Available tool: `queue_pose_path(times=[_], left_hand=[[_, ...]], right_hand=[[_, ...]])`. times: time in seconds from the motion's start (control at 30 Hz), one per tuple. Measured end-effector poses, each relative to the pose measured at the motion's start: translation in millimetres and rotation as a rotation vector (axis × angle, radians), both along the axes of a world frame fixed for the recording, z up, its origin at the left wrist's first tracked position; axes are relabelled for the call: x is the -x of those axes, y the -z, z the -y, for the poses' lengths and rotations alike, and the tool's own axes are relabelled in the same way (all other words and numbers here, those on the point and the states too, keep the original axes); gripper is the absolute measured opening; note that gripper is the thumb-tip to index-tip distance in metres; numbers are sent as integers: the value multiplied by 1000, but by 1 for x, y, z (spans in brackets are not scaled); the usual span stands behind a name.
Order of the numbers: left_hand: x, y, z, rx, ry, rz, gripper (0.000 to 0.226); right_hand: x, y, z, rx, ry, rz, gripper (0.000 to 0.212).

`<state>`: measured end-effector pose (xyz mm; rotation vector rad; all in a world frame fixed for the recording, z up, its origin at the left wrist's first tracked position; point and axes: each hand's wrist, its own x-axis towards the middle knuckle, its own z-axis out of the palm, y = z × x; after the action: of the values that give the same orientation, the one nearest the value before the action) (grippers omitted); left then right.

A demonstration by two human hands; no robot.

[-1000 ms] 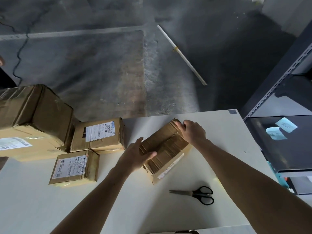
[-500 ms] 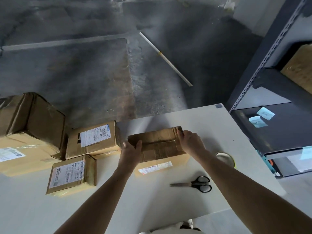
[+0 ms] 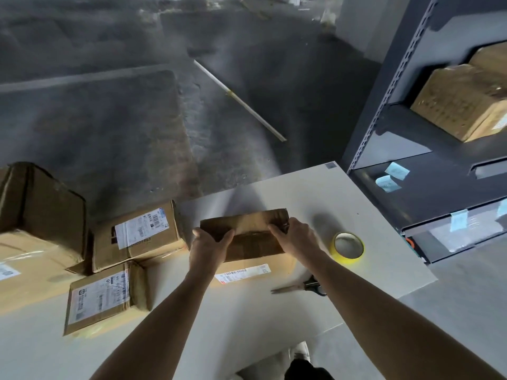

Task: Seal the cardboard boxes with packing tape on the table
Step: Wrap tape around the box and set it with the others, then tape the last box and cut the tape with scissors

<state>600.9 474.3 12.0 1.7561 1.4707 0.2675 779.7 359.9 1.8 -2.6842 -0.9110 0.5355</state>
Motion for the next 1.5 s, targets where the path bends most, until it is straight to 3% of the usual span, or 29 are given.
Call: queue_pose_path(times=[0.3,0.5,0.6,0.73,0.93,1.13,1.3,1.5], left_hand=[[3,0,-1,-33,-7,-27,41],[3,1,1,-14,-58,-54,43],[-3,-2,1,-189,-64,-77,50],[-43,-14,13,-488,157,-27,50],[-128,-22,69,-554,558,195,28],[-185,-9,116,-371,778,160,30],[-204,27,135,-166,825,-72,45],[-210,58,146,-41,846,-217,35]], right_hand=[[-4,-3,1,-78,34,-42,50],[-21,-6,9,-108,34,-232,57],[-38,-10,21,-164,68,-289,62],[-59,-16,36,-242,29,-163,44],[-95,-20,65,-385,45,-129,16],[-127,4,105,-294,22,-161,15],[-133,38,135,-66,-172,-118,44],[-136,67,144,143,-420,-47,65]])
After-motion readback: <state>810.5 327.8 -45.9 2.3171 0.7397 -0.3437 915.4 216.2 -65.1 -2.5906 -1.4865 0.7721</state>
